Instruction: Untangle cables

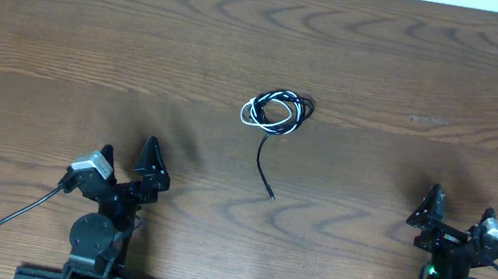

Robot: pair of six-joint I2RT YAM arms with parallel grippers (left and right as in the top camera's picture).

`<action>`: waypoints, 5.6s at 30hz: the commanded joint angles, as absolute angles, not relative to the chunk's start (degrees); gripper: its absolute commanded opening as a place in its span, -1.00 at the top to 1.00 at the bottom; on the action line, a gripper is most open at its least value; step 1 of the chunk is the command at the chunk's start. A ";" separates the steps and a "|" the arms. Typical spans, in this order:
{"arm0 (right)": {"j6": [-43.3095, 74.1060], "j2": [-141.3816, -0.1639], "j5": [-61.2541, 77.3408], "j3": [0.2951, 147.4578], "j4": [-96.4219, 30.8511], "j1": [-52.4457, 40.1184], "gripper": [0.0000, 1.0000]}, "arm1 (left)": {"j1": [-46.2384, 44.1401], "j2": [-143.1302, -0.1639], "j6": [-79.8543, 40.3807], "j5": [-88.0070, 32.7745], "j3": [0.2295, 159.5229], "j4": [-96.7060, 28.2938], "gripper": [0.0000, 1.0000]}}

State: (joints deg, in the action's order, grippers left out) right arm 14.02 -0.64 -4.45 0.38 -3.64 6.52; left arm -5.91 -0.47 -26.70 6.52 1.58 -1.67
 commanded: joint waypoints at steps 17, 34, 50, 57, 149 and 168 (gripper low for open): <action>13.63 -0.27 -3.90 0.30 -3.88 6.81 -0.99 | -6.20 -0.23 -25.50 6.66 0.23 -3.57 -0.96; 13.65 -0.27 -3.90 0.30 -3.88 6.81 -0.99 | -6.20 -0.23 -25.50 6.66 0.23 -3.57 -0.96; 13.65 -0.27 -3.90 0.30 -3.88 6.83 -0.99 | -6.20 -0.23 -25.50 6.66 0.23 -3.57 -0.96; 13.63 -0.27 -3.90 0.30 -3.88 6.83 -0.98 | -6.20 -0.23 -25.50 6.66 0.23 -3.57 -0.96; 13.63 -1.74 -3.88 0.32 -4.03 2.17 -0.99 | -6.20 -0.23 -25.50 6.66 0.23 -3.57 -0.96; 13.63 -0.27 -3.90 0.30 -3.88 2.15 -0.99 | -6.20 -0.23 -25.50 6.66 0.23 -3.57 -0.96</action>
